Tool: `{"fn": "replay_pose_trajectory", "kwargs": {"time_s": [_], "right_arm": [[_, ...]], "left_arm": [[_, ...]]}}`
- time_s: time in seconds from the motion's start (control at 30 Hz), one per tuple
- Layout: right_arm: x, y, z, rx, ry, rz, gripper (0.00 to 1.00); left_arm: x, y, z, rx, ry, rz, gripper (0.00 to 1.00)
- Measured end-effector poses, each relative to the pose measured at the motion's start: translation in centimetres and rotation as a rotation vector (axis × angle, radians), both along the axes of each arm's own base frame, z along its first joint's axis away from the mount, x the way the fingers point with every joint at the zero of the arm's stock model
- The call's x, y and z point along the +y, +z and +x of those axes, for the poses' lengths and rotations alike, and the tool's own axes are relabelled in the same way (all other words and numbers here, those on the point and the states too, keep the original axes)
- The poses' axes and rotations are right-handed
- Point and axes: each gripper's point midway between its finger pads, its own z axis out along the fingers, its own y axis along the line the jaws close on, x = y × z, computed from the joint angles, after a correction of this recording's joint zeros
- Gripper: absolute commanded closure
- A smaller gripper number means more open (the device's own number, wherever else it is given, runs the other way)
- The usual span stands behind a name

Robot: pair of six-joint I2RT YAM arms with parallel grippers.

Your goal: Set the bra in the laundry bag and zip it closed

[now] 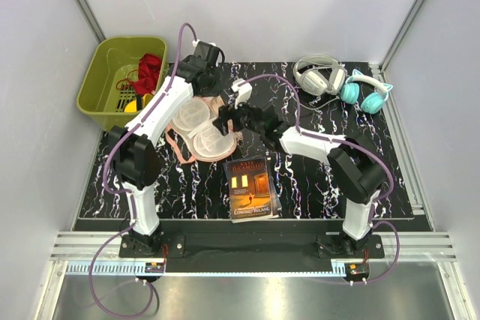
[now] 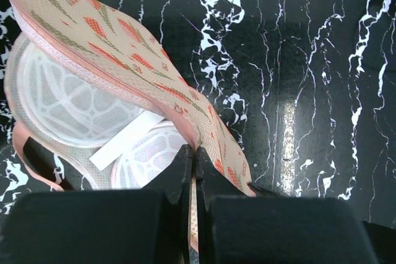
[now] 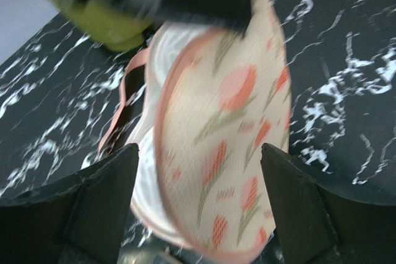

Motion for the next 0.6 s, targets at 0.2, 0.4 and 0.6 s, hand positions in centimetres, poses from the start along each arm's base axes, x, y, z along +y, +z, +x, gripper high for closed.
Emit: {"fn": "replay_pose_trajectory", "kwargs": {"time_s": [0.2, 0.4, 0.6], "right_arm": [[0.7, -0.5, 2.6, 0.013, -0.083, -0.014, 0.71], [0.6, -1.9, 3.3, 0.093, -0.149, -0.014, 1.0], [-1.5, -2.8, 4.4, 0.201, -0.265, 0.015, 1.0]], "left_arm": [[-0.7, -0.2, -0.3, 0.018, -0.026, -0.027, 0.91], [-0.3, 0.0, -0.2, 0.023, -0.03, -0.038, 0.45], [4.5, 2.9, 0.8, -0.046, 0.06, -0.095, 0.35]]}}
